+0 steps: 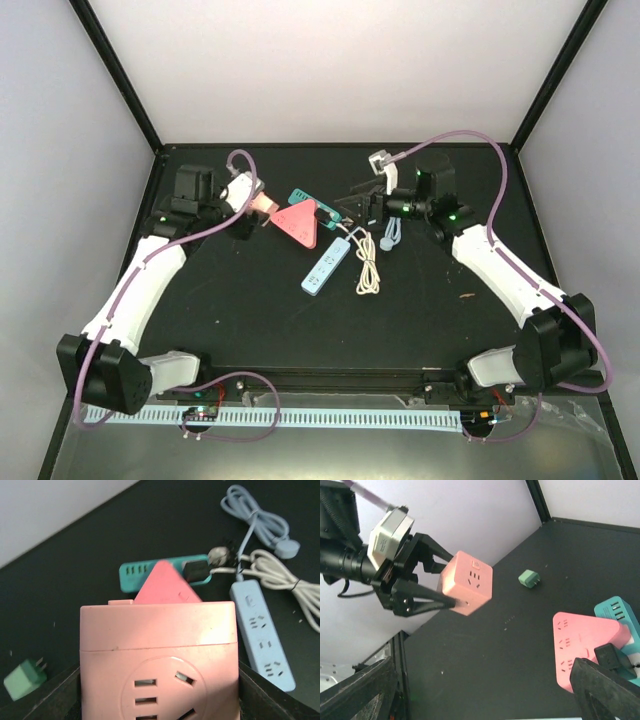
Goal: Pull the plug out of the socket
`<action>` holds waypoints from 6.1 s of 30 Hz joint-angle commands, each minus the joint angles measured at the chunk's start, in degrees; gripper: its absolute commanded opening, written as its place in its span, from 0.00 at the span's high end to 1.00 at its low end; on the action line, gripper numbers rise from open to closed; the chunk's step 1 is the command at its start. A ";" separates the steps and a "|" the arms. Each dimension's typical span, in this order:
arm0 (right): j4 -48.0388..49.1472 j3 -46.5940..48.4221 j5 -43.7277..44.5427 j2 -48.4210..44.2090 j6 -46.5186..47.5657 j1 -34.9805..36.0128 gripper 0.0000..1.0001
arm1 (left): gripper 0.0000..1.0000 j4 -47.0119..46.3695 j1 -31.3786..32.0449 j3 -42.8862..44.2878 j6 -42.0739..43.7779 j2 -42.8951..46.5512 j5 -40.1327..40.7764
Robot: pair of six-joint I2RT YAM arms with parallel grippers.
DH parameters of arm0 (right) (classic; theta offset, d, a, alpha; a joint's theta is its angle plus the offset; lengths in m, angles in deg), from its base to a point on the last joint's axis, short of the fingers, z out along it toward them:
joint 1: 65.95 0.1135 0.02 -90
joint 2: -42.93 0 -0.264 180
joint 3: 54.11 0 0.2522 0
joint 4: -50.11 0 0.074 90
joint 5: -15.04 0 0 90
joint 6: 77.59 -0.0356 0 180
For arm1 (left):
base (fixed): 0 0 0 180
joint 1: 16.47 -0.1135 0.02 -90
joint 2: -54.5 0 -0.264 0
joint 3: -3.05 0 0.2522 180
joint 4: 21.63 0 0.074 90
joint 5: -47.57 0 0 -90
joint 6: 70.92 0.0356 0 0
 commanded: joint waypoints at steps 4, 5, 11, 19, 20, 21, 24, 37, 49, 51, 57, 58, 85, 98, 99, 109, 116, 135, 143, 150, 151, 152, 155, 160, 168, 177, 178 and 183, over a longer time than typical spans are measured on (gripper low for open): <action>-8.39 1.36 -1.94 -0.08 11.30 -0.28 0.04 | 0.69 2.89 -10.51 -3.86 1.95 1.39 -4.49; -9.18 1.40 -1.86 0.09 12.32 -0.25 0.04 | 0.69 2.66 -11.90 -4.63 2.37 1.27 -4.37; -13.84 1.97 -0.85 1.70 19.16 -0.24 0.07 | 0.69 2.49 -20.83 -8.32 5.63 -0.29 -3.77; -21.39 4.65 4.54 5.09 25.73 0.08 0.15 | 0.69 3.42 -27.78 -8.32 10.01 -7.58 1.12; -22.47 5.10 5.83 6.01 26.24 0.28 0.18 | 0.69 2.98 -27.87 -8.53 10.41 -8.27 2.01; -23.43 5.29 6.48 6.70 27.03 0.58 0.19 | 0.69 2.53 -27.94 -8.74 11.01 -8.96 2.80; -25.76 5.24 8.09 8.07 30.11 1.82 0.22 | 0.68 1.48 -28.06 -8.88 11.61 -10.82 4.61; -34.47 6.76 10.00 12.37 45.57 6.76 0.23 | 0.67 1.27 -28.72 -5.04 11.36 -20.33 7.52; -47.05 14.75 14.95 17.95 67.89 12.99 0.18 | 0.52 1.59 -28.97 -4.06 10.74 -24.48 7.07; -48.89 16.48 15.76 19.42 71.05 13.54 0.16 | 0.46 1.95 -28.97 -3.94 10.80 -24.74 7.05; -56.38 23.03 18.17 24.12 83.90 14.36 0.10 | 0.26 3.22 -29.11 -3.44 10.95 -25.24 6.34; -56.81 24.13 18.66 24.86 84.99 14.54 0.10 | 0.23 3.47 -29.14 -3.31 10.99 -25.29 6.09; -48.52 28.21 34.34 38.75 94.15 22.64 0.10 | 0.01 13.52 -29.23 -0.33 11.61 -14.17 -1.17; -46.68 25.71 39.52 41.58 99.13 25.30 0.16 | 0.01 15.68 -29.17 -0.70 11.83 -9.44 -4.64; -46.79 25.72 40.26 41.93 99.69 25.35 0.17 | 0.01 15.68 -29.15 -0.62 11.87 -9.09 -4.93; -47.65 25.85 43.95 43.10 103.94 25.84 0.36 | 0.01 16.64 -29.09 -0.37 11.87 -7.80 -7.00; -48.99 26.74 42.98 40.69 103.87 25.79 0.51 | 0.01 17.09 -29.08 -0.88 12.41 -6.03 -7.60; -56.83 16.50 44.97 19.05 107.64 21.51 0.57 | 0.01 18.27 -28.03 -0.29 14.41 -4.38 -8.59; -56.01 1.39 46.86 8.67 111.09 12.29 0.58 | 0.01 17.95 -26.78 0.48 13.10 -4.38 -9.14; -51.08 -9.98 50.53 2.50 118.18 0.24 0.58 | 0.01 16.28 -24.12 0.79 10.91 -5.01 -9.18; -50.75 -10.66 50.70 2.14 119.01 -1.41 0.58 | 0.01 16.21 -23.75 0.87 10.57 -5.12 -9.04; -50.48 -11.14 50.72 2.00 119.72 -2.95 0.58 | 0.01 16.17 -23.36 0.88 10.30 -5.21 -8.88; -49.16 -12.48 51.27 2.54 121.70 -7.45 0.57 | 0.01 16.01 -22.38 0.64 9.82 -5.21 -8.47; -44.36 -15.34 52.67 3.74 125.86 -13.51 0.57 | 0.01 16.14 -21.53 0.61 9.57 -5.08 -7.76; -41.15 -16.76 52.65 6.71 125.90 -16.25 0.52 | 0.01 16.34 -21.06 0.79 9.50 -4.99 -7.68; -38.45 -18.67 53.58 8.73 124.41 -16.25 0.34 | 0.01 16.87 -20.89 0.80 10.20 -4.57 -7.04; -38.19 -18.91 53.73 8.67 124.39 -16.25 0.30 | 0.01 16.88 -20.88 0.79 10.29 -4.48 -7.02; -40.95 -17.49 50.72 6.24 123.41 -16.19 0.15 | 0.01 16.72 -20.97 0.55 10.09 -4.38 -6.20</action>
